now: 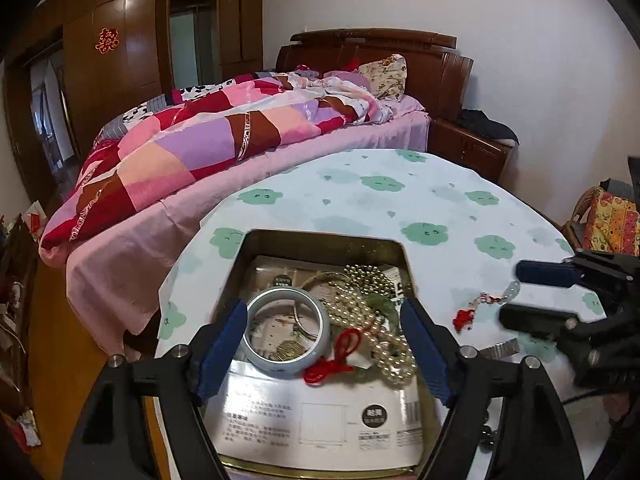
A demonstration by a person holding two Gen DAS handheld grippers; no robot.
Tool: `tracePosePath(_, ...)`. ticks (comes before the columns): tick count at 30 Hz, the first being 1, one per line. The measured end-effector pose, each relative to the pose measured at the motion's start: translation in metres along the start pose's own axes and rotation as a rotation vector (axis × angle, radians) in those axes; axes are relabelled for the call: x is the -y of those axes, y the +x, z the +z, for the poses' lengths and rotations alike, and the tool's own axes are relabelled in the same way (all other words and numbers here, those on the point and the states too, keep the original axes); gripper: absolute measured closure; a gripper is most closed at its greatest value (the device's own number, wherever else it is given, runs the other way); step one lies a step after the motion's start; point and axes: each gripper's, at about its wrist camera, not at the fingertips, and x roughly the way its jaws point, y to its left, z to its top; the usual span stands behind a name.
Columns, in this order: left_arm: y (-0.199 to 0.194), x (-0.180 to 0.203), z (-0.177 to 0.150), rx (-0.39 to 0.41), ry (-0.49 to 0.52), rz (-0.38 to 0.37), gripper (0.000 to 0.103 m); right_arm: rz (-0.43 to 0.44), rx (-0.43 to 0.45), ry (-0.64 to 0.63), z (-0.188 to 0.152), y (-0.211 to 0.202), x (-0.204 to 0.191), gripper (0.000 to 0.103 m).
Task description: Organize jewelry
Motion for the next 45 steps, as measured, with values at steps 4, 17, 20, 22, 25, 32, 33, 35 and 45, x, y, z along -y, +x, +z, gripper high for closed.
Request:
tracePosePath(4, -0.004, 0.010, -0.008, 0.002, -0.013, -0.001, 0.024, -0.056, -0.003, 0.056, -0.017, -0.014, 0.025, 0.044)
tracePosePath(17, -0.001, 0.040, -0.024, -0.034, 0.017, 0.019, 0.024, -0.184, -0.065, 0.094, -0.056, -0.013, 0.072, 0.044)
tracePosePath(20, -0.001, 0.041, -0.024, -0.039, 0.010, 0.018, 0.024, -0.194, -0.076, 0.068, -0.047, -0.005, 0.073, 0.044)
tracePosePath(22, -0.002, 0.041, -0.024, -0.038, 0.009, 0.011, 0.024, -0.192, -0.086, 0.041, -0.040, 0.005, 0.070, 0.044)
tracePosePath(25, -0.003, 0.041, -0.023, -0.035, 0.004, 0.006, 0.024, -0.180, -0.090, -0.007, -0.032, 0.018, 0.063, 0.044)
tracePosePath(32, -0.001, 0.037, -0.023, -0.041, -0.012, 0.001, 0.024, -0.108, -0.128, -0.080, -0.019, 0.046, 0.045, 0.044)
tracePosePath(33, 0.000, 0.037, -0.024, -0.044, -0.014, 0.000, 0.024, -0.096, -0.126, -0.088, -0.018, 0.047, 0.042, 0.044)
tracePosePath(35, 0.002, 0.037, -0.024, -0.048, -0.016, -0.001, 0.024, -0.070, -0.132, -0.118, -0.018, 0.050, 0.034, 0.044)
tracePosePath(45, -0.002, 0.053, -0.021, -0.033, 0.037, -0.033, 0.024, -0.123, -0.170, -0.073, -0.023, 0.057, 0.042, 0.096)
